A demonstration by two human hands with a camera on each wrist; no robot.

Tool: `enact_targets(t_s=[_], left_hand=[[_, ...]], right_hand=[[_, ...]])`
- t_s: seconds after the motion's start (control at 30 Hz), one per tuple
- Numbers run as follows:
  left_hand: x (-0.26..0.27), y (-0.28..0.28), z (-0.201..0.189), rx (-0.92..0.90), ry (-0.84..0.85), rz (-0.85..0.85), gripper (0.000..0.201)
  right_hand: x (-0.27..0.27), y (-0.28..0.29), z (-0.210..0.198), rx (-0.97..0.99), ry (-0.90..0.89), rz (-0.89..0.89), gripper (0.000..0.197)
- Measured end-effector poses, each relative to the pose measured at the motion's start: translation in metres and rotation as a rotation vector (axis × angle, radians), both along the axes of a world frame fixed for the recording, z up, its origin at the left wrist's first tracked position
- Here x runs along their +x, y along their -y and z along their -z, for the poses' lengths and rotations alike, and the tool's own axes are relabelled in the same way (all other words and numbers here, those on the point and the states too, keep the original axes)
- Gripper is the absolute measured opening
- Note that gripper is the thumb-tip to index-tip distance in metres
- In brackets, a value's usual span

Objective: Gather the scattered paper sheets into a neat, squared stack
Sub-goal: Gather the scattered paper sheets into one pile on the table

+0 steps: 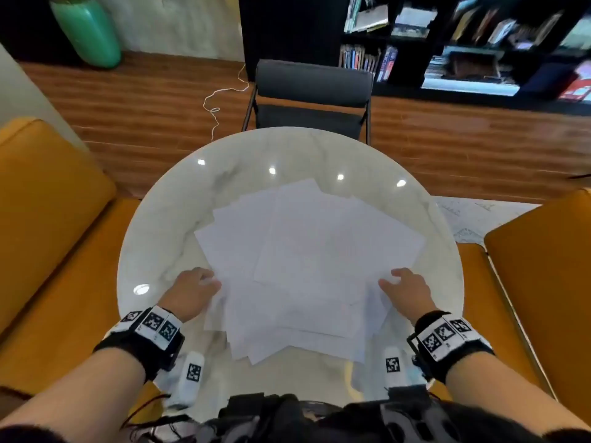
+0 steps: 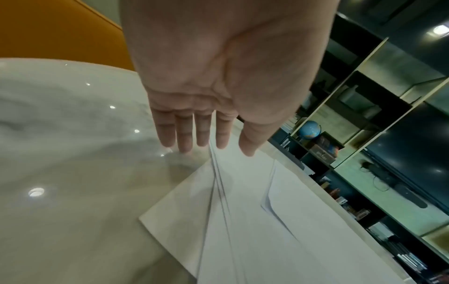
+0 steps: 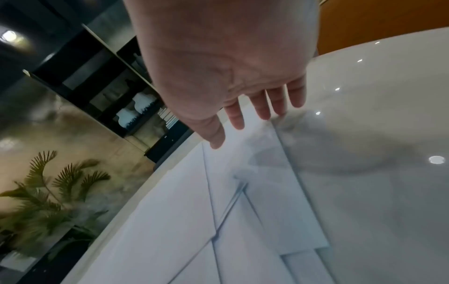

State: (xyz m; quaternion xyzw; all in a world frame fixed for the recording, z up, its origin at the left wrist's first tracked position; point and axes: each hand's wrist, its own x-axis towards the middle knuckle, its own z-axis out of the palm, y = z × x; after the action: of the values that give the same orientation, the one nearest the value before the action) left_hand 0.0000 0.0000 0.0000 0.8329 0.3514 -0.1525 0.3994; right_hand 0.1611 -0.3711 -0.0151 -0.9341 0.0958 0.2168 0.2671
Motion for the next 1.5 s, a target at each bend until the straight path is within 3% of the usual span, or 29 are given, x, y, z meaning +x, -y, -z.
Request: enact_targets(t_s=[0.23, 0.47, 0.57, 0.67, 0.83, 0.97, 1.07, 1.17, 1.27, 1.33, 1.4, 1.5], left_hand=[[0.036, -0.001, 0.001, -0.063, -0.009, -0.220, 0.059], [0.058, 0.011, -0.004, -0.214, 0.019, -0.155, 0.061], [0.060, 0.014, -0.006, -0.212, 0.015, -0.140, 0.074], [0.060, 0.012, -0.005, -0.130, -0.010, -0.105, 0.065], [0.061, 0.011, -0.005, -0.048, -0.022, -0.014, 0.054], [0.062, 0.015, -0.005, -0.075, -0.037, 0.049, 0.054], [0.063, 0.018, -0.004, -0.079, -0.012, 0.050, 0.054], [0.064, 0.019, -0.002, -0.080, 0.048, -0.109, 0.059], [0.061, 0.015, -0.004, -0.117, 0.036, -0.320, 0.067], [0.060, 0.011, -0.002, -0.184, 0.024, -0.312, 0.063], [0.060, 0.009, -0.003, -0.235, 0.041, -0.282, 0.051], [0.061, 0.009, -0.001, -0.288, 0.062, -0.322, 0.077]], right_hand=[[0.019, -0.042, 0.007, -0.232, -0.073, 0.015, 0.091], [0.023, -0.105, 0.003, -0.362, -0.154, 0.044, 0.102], [0.028, -0.120, 0.006, -0.392, -0.207, 0.098, 0.106], [0.037, -0.125, 0.008, -0.387, -0.285, 0.118, 0.103], [0.044, -0.127, 0.007, -0.445, -0.306, 0.029, 0.078], [0.033, -0.130, 0.008, -0.279, -0.089, -0.034, 0.044], [0.030, -0.118, 0.014, 0.024, -0.015, -0.104, 0.022], [0.032, -0.104, 0.010, 0.205, 0.056, -0.043, 0.011], [0.032, -0.095, 0.006, 0.281, 0.098, 0.044, 0.021], [0.029, -0.090, 0.006, 0.393, 0.009, 0.041, 0.022], [0.024, -0.085, 0.005, 0.537, -0.090, 0.064, 0.038], [0.022, -0.078, 0.008, 0.758, -0.153, 0.191, 0.044]])
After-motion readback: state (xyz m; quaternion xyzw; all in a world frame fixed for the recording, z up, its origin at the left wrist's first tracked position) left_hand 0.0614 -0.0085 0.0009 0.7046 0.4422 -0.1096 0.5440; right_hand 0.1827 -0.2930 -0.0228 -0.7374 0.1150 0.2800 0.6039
